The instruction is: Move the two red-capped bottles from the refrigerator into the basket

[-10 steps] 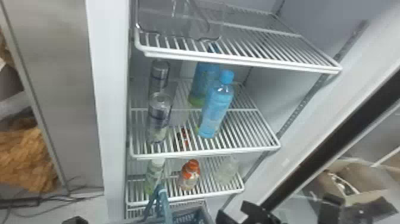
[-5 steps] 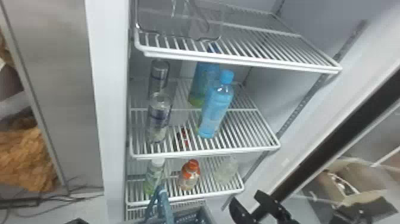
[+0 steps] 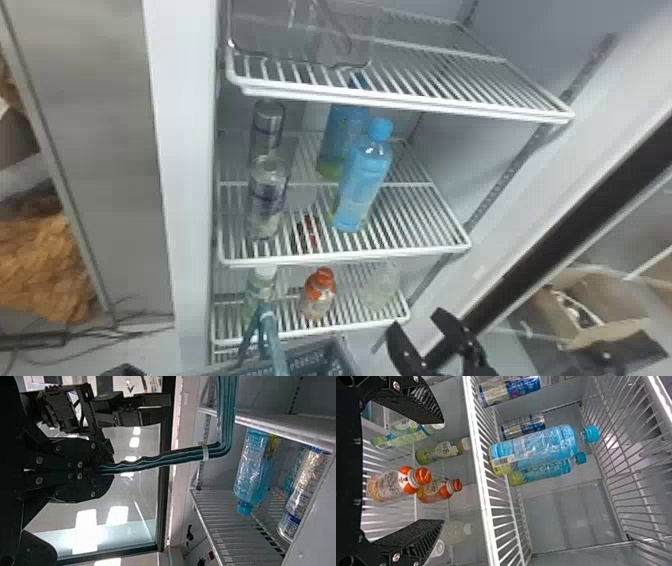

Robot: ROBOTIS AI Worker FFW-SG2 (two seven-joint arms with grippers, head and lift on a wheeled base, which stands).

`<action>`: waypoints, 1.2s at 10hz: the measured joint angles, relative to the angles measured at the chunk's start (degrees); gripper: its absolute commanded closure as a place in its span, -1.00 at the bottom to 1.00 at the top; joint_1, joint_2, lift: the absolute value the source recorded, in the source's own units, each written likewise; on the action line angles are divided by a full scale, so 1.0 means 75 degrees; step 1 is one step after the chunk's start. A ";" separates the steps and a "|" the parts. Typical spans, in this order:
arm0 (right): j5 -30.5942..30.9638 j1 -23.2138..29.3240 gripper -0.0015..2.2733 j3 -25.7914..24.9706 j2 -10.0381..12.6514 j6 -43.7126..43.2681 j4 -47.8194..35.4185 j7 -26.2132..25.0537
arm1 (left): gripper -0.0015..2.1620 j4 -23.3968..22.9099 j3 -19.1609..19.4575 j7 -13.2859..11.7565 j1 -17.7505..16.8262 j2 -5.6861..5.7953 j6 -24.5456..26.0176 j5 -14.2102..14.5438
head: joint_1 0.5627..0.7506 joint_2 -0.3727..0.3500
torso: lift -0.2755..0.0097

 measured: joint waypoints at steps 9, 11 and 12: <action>0.0442 -0.0018 -0.88 0.0004 0.0013 -0.0447 0.0093 -0.0236 | 0.11 0.0000 0.0189 -0.0023 0.0135 -0.0159 0.0136 -0.0167 | 0.41 -0.94 | 0.93; 0.0423 -0.0021 -0.88 0.0004 0.0020 -0.0440 0.0137 -0.0240 | 0.11 0.0000 0.0216 -0.0032 0.0174 -0.0182 0.0152 -0.0155 | 0.41 -0.94 | 0.93; 0.0413 -0.0028 -0.88 0.0004 0.0025 -0.0439 0.0152 -0.0242 | 0.11 0.0000 0.0218 -0.0036 0.0178 -0.0183 0.0153 -0.0154 | 0.41 -0.94 | 0.93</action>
